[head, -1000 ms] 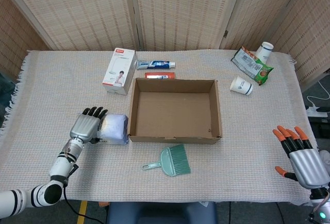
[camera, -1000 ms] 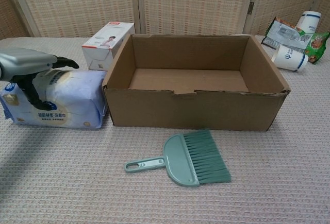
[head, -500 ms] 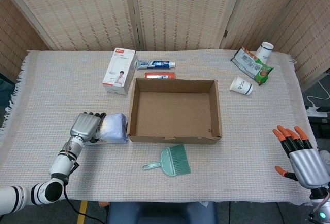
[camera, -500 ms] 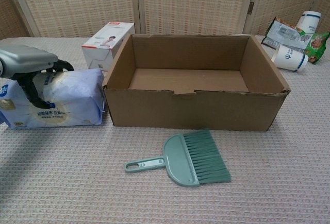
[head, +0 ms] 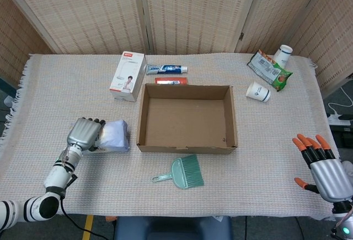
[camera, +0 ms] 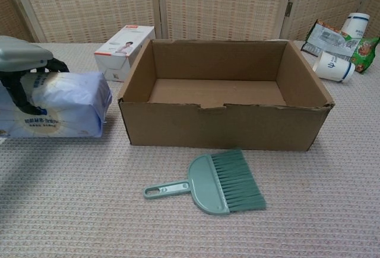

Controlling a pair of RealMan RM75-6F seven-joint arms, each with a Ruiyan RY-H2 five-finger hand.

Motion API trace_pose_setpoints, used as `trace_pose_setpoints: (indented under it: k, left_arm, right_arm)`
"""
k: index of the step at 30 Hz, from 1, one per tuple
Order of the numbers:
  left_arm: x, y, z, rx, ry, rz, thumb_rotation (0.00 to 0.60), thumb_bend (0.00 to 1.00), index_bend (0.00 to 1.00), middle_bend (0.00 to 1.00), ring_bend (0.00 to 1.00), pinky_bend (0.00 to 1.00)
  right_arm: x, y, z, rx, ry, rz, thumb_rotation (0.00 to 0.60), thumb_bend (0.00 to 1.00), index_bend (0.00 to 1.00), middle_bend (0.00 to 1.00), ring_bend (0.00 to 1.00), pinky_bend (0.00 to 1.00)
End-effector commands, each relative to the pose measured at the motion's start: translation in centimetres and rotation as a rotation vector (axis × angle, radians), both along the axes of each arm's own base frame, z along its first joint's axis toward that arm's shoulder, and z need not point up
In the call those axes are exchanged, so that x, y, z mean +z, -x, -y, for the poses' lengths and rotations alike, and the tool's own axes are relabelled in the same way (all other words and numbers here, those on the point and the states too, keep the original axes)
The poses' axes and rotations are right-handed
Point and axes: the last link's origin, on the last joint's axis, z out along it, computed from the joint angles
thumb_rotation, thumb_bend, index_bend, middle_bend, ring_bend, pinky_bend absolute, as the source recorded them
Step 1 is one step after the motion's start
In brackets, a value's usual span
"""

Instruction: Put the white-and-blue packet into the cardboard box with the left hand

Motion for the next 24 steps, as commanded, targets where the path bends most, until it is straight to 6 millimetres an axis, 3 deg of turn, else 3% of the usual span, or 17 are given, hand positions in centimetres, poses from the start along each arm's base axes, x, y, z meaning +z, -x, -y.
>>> trace_pose_setpoints:
  k: [1,6,12,18,24]
  left_arm:
    - [2.3,-0.2,-0.2,-0.012,-0.044,-0.053,0.6,0.26,0.44,0.62,0.51,0.62]
    - [5.0,-1.4,-0.4,-0.049,-0.11,-0.078,0.6,0.26,0.44,0.63,0.52,0.63]
    - [7.1,-5.1,-0.6,-0.197,-0.218,-0.049,0.6,0.26,0.45,0.63,0.52,0.63]
    - [6.8,-8.2,-0.6,-0.376,-0.35,0.059,0.6,0.26,0.46,0.63,0.53,0.63]
    - [5.5,-10.8,-0.6,-0.439,-0.339,0.105,0.6,0.26,0.46,0.64,0.53,0.64]
  right_arm:
    - [0.0,0.0,0.0,0.001,-0.001,0.001,0.6,0.0,0.06,0.03,0.0,0.0]
    - [0.0,-0.1,-0.1,0.004,-0.003,0.002,0.6,0.0,0.06,0.03,0.0,0.0]
    - [0.1,-0.1,-0.1,0.005,0.0,0.006,0.6,0.0,0.06,0.03,0.0,0.0]
    - [0.3,-0.2,-0.2,0.007,0.005,0.011,0.6,0.0,0.06,0.03,0.0,0.0]
    - [0.6,-0.2,-0.1,0.007,0.013,0.017,0.6,0.0,0.06,0.03,0.0,0.0]
